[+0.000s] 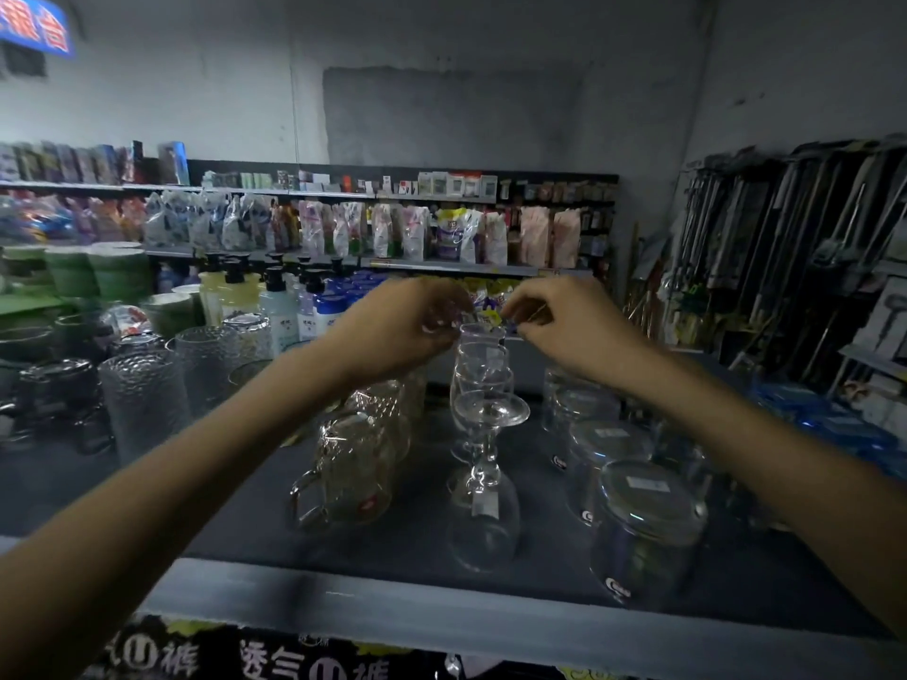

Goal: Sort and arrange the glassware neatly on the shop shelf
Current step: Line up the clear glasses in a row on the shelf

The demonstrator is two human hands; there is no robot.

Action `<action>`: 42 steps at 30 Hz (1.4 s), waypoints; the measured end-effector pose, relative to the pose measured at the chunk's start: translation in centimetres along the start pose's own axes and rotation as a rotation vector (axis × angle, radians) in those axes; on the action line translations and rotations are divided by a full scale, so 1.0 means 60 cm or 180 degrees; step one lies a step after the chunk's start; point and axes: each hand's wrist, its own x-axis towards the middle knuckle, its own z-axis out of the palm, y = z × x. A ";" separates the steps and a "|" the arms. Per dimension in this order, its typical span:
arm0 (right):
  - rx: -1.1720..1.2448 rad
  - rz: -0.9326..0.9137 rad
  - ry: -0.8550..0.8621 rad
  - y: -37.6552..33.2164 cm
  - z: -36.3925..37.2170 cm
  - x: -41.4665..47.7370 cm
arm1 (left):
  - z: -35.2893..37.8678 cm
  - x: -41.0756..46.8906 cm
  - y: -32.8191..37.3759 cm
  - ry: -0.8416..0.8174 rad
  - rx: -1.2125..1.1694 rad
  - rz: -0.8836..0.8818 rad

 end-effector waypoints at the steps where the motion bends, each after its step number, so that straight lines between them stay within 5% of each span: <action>1: -0.0130 -0.0016 -0.0139 0.013 0.011 0.020 | 0.004 0.022 -0.014 -0.0096 0.0095 0.0037; 9: -0.0635 -0.0136 -0.0763 0.076 0.072 0.098 | 0.066 0.129 -0.093 -0.1018 0.0592 0.0349; 24: -0.0161 -0.0152 -0.0480 0.095 0.066 0.118 | 0.063 0.177 -0.108 -0.0745 0.0323 0.0491; 31: 0.1295 0.0354 -0.0129 0.073 0.014 0.121 | -0.013 0.171 -0.105 -0.0159 -0.1421 -0.0153; 34: 0.1242 0.0384 -0.0071 0.083 0.015 0.118 | -0.019 0.154 -0.101 0.0099 -0.2384 -0.0494; 42: 0.0341 0.0171 -0.0139 0.097 0.001 0.121 | 0.008 0.129 -0.124 0.0287 -0.3495 -0.1227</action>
